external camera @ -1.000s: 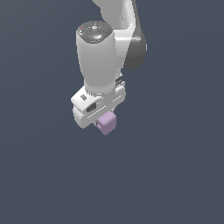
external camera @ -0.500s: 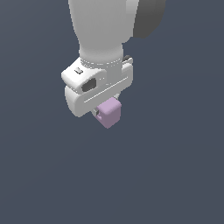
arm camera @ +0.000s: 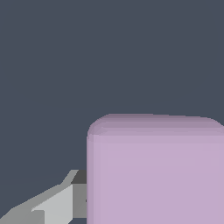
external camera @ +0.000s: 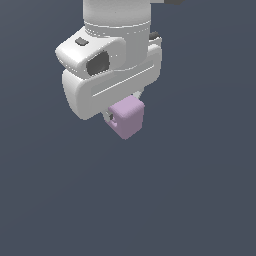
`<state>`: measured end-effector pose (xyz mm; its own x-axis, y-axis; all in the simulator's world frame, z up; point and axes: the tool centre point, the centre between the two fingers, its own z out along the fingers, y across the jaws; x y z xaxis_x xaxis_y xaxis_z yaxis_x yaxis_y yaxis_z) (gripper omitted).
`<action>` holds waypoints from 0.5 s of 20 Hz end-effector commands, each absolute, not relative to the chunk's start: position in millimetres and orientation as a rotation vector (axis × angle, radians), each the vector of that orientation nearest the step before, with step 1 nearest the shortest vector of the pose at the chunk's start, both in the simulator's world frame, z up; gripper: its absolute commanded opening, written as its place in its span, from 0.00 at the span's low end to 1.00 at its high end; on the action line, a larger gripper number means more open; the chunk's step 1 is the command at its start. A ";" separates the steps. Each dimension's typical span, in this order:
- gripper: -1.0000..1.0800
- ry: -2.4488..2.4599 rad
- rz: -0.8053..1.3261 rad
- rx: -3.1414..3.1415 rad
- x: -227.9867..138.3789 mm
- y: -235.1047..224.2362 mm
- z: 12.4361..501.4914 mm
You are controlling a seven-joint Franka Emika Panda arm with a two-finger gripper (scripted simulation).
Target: Pick up the object and move it to a goal position.
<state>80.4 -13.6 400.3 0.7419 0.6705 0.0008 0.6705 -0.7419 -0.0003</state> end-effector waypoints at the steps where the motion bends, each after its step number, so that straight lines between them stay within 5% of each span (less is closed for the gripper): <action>1: 0.00 -1.128 -0.001 -2.931 83.7 -12.0 412.9; 10: 0.00 -1.128 0.000 -2.932 93.5 -8.0 445.8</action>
<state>92.2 -8.6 440.8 0.7422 0.6702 0.0004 0.6702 -0.7422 -0.0004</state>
